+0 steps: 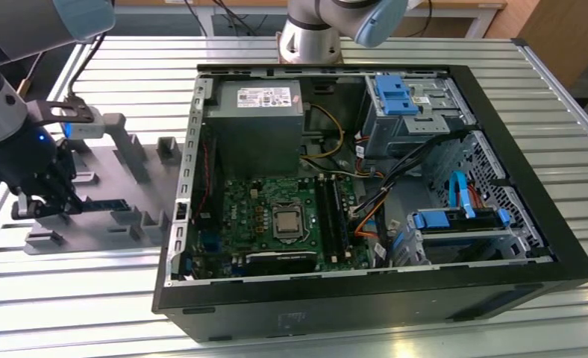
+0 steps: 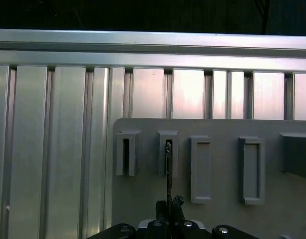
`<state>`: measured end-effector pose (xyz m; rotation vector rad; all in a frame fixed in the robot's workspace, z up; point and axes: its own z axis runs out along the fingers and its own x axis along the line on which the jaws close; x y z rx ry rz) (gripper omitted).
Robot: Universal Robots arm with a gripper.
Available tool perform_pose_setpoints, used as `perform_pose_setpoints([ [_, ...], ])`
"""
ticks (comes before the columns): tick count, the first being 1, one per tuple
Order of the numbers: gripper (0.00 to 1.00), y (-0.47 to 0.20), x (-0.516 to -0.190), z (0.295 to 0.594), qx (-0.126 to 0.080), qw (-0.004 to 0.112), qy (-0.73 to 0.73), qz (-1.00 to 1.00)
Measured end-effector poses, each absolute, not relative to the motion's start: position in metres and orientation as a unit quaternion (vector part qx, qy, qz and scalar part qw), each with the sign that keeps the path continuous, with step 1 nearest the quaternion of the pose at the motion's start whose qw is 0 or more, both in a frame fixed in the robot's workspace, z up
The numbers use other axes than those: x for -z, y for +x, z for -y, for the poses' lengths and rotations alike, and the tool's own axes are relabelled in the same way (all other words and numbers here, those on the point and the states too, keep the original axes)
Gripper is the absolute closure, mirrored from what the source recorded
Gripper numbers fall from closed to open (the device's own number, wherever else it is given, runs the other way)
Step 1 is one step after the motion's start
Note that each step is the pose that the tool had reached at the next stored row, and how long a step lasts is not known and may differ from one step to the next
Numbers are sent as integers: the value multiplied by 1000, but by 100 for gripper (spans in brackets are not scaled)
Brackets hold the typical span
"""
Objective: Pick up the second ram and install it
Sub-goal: 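Pick up the second ram and move it above second insertion slot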
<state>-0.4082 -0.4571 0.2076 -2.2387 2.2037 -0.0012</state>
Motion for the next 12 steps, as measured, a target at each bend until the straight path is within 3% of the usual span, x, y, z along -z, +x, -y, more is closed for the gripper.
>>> perform_pose_setpoints([
  [12, 86, -408, -210, 457, 0, 0, -713, -702],
])
